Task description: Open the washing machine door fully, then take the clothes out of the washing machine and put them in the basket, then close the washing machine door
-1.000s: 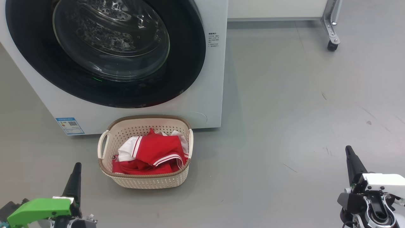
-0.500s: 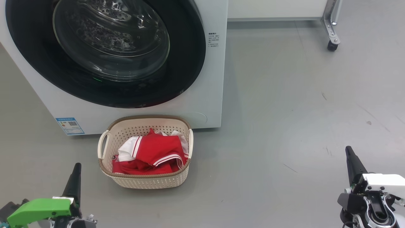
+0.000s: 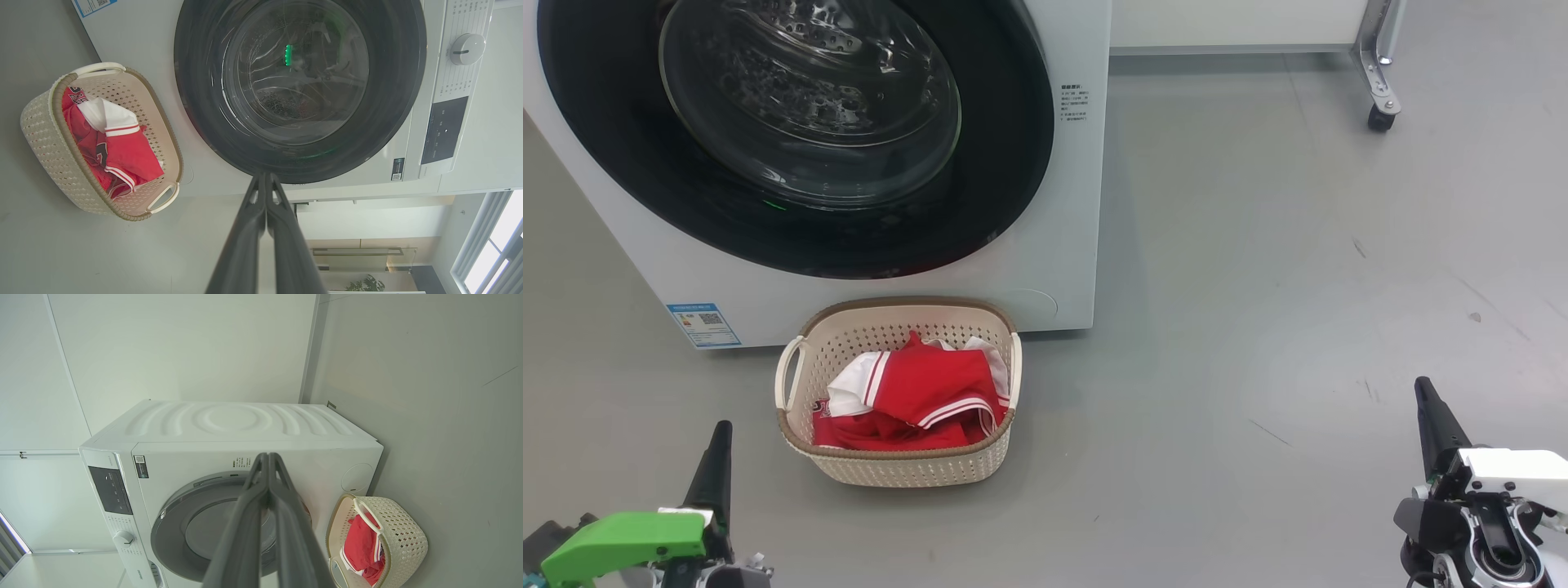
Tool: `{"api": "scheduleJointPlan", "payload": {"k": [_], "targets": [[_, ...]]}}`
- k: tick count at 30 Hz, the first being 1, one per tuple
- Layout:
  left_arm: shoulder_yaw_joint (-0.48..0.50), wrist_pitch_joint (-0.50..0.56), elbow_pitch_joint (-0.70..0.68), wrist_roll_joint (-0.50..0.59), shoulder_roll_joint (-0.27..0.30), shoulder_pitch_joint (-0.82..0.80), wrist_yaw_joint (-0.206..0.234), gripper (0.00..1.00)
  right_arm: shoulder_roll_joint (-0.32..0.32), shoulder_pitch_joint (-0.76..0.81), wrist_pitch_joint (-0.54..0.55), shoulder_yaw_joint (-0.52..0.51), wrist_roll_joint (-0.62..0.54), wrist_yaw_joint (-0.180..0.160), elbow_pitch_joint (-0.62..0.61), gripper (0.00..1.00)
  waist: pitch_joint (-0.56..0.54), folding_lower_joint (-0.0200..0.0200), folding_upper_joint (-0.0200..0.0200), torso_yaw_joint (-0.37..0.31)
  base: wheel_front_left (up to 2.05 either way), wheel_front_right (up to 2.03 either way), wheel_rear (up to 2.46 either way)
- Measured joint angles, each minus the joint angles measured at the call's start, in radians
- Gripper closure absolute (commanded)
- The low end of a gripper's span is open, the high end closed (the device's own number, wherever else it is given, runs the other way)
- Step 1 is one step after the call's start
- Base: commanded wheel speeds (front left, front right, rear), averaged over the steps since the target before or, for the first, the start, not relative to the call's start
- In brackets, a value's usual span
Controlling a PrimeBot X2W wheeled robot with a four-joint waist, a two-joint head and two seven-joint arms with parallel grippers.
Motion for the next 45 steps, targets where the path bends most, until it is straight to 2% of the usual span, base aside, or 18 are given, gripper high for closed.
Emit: {"api": "scheduleJointPlan", "payload": {"k": [45], "targets": [[0.004,0.001,0.002,0.000,0.000,-0.001,0.000,1.00,0.001,-0.003,0.007,-0.003,0.000,0.000,0.001,1.00,0.000,0.0000,0.0000,0.000,0.00,0.00,0.00]]}}
